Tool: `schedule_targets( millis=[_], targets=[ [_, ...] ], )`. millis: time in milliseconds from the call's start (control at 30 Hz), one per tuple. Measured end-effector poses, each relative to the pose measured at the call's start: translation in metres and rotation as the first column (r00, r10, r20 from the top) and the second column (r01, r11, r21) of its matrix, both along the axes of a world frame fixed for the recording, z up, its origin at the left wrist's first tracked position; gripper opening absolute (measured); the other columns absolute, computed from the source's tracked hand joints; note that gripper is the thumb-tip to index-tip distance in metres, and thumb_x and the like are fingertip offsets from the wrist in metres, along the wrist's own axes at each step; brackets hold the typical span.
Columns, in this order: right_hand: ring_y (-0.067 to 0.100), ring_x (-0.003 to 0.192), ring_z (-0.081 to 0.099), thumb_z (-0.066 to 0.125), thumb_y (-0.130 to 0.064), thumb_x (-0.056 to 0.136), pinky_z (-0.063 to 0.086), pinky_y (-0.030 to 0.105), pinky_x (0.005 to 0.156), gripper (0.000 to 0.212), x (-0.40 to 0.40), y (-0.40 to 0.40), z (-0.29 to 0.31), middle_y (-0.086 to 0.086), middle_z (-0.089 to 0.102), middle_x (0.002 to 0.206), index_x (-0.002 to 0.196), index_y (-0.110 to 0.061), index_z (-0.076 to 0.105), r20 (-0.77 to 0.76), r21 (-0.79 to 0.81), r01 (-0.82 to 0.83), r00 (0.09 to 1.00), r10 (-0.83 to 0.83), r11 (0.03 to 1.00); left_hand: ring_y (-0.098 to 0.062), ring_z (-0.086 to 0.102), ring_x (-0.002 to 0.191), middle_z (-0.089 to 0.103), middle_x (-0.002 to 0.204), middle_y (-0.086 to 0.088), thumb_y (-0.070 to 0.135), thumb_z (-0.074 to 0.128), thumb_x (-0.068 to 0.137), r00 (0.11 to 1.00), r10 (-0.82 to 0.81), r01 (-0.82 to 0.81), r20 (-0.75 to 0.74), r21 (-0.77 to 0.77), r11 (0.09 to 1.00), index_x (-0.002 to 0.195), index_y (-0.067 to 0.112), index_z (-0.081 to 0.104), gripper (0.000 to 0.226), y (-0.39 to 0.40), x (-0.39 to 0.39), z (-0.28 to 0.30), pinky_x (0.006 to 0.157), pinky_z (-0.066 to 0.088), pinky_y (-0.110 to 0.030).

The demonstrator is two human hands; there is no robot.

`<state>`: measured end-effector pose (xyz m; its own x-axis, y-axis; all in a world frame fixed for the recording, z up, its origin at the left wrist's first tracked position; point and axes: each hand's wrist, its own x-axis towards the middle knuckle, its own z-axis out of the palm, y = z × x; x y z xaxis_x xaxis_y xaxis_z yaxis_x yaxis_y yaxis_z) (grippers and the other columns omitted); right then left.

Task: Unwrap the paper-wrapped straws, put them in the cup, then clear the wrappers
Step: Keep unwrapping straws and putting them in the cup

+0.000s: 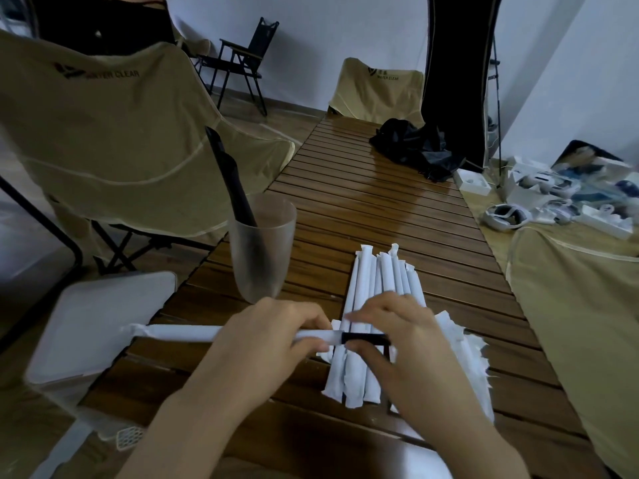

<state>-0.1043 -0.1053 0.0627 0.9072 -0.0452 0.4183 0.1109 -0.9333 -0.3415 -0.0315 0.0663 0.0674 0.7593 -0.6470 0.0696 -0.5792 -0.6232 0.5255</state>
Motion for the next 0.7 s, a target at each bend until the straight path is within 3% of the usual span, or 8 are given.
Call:
schedule_targets(
  millis=[100,233,367,467,567,700],
  targets=[
    [0.011,0.064,0.063,0.067,-0.019,0.068,0.053,0.024,0.058,0.010,0.007,0.001,-0.007,-0.011,0.067,0.071,0.073,-0.025,0.073,-0.002,-0.060,-0.082,0.997,0.082,0.995,0.001,0.056,0.093,0.062,0.103,0.019,0.046,0.053,0.092,1.000,-0.016,0.016,0.006,0.018,1.000,0.114,0.041,0.057,0.023,-0.004,-0.001,0.001,0.086,0.047,-0.021],
    [0.006,0.072,0.061,0.074,-0.006,0.075,0.053,0.025,0.066,0.021,0.003,-0.010,-0.007,-0.016,0.063,0.076,0.076,-0.027,0.070,-0.063,0.154,0.018,0.998,-0.008,0.988,0.001,0.057,0.084,0.062,0.091,0.017,0.052,0.045,0.092,0.999,0.031,-0.031,0.029,0.009,0.999,0.105,0.041,0.059,0.021,0.005,0.001,0.000,0.080,0.049,-0.021],
    [0.004,0.072,0.059,0.078,-0.009,0.075,0.048,0.018,0.065,0.018,0.001,-0.010,-0.008,-0.016,0.062,0.074,0.075,-0.025,0.071,-0.077,0.184,-0.051,0.995,0.066,0.982,0.001,0.058,0.082,0.063,0.087,0.018,0.049,0.046,0.093,0.998,0.041,-0.042,0.047,0.006,0.999,0.103,0.041,0.063,0.021,0.010,0.002,0.001,0.074,0.049,-0.018],
    [0.001,0.068,0.058,0.070,-0.009,0.075,0.044,0.012,0.061,0.013,0.003,-0.010,-0.007,-0.015,0.060,0.069,0.068,-0.021,0.070,-0.060,0.167,-0.112,0.990,0.124,0.979,0.003,0.058,0.083,0.063,0.087,0.019,0.048,0.047,0.093,0.999,0.015,-0.016,0.028,0.008,1.000,0.101,0.041,0.064,0.020,0.010,0.002,0.001,0.072,0.045,-0.014],
    [0.001,0.062,0.057,0.061,-0.011,0.075,0.047,0.015,0.059,0.015,0.003,-0.011,-0.005,-0.014,0.060,0.067,0.065,-0.020,0.068,-0.061,0.105,-0.141,0.987,0.148,0.984,0.004,0.058,0.086,0.065,0.089,0.020,0.048,0.047,0.093,1.000,-0.021,0.021,0.010,0.011,1.000,0.101,0.040,0.066,0.022,0.009,0.004,0.001,0.079,0.047,-0.015],
    [0.002,0.054,0.054,0.059,-0.004,0.065,0.046,0.012,0.053,0.017,0.002,-0.005,-0.003,-0.011,0.059,0.064,0.063,-0.021,0.064,-0.072,-0.002,-0.185,0.980,0.184,0.983,0.005,0.058,0.088,0.065,0.090,0.020,0.049,0.049,0.092,0.998,-0.063,0.064,-0.020,0.016,0.998,0.099,0.041,0.066,0.020,0.008,0.003,0.001,0.079,0.044,-0.012]
  ],
)
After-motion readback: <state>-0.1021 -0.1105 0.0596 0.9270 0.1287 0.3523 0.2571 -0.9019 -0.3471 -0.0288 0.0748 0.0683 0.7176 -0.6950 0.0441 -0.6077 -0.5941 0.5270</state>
